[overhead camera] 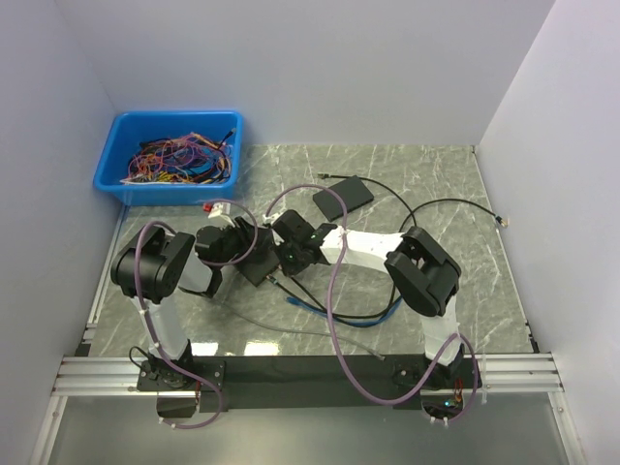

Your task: Insert the plug into the switch port

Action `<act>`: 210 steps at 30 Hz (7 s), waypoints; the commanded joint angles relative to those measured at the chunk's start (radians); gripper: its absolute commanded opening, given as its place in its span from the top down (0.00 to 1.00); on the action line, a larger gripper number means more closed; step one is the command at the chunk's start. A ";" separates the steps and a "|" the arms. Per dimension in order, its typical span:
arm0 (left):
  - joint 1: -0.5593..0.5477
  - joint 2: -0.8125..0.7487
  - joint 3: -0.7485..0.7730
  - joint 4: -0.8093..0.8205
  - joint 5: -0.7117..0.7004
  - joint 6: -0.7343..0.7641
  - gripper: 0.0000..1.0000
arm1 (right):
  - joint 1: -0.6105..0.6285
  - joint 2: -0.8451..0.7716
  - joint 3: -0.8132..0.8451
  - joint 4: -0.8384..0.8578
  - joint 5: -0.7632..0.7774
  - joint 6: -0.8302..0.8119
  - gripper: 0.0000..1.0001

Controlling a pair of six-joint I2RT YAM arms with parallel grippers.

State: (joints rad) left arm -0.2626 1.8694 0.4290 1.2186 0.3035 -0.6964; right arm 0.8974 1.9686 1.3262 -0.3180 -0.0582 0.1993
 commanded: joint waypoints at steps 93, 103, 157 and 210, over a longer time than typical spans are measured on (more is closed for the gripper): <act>-0.064 -0.892 0.005 -1.065 -0.314 0.064 0.49 | -0.664 -0.521 -0.481 -0.021 0.368 0.321 0.43; -0.064 -0.877 -0.007 -1.044 -0.274 0.055 0.50 | -0.709 -0.430 -0.453 -0.043 0.397 0.311 0.49; -0.144 -0.046 0.643 -0.890 -0.057 -0.064 0.54 | -0.772 0.348 0.637 -0.271 0.172 0.250 1.00; -0.207 -0.216 0.247 -0.867 -0.155 -0.017 0.58 | -0.405 0.317 0.518 -0.322 0.001 0.089 1.00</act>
State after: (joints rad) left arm -0.4694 1.6829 0.6533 0.3985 0.2352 -0.7773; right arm 0.4843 2.3203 1.8797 -0.5808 -0.0696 0.2790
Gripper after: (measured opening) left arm 0.426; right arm 0.034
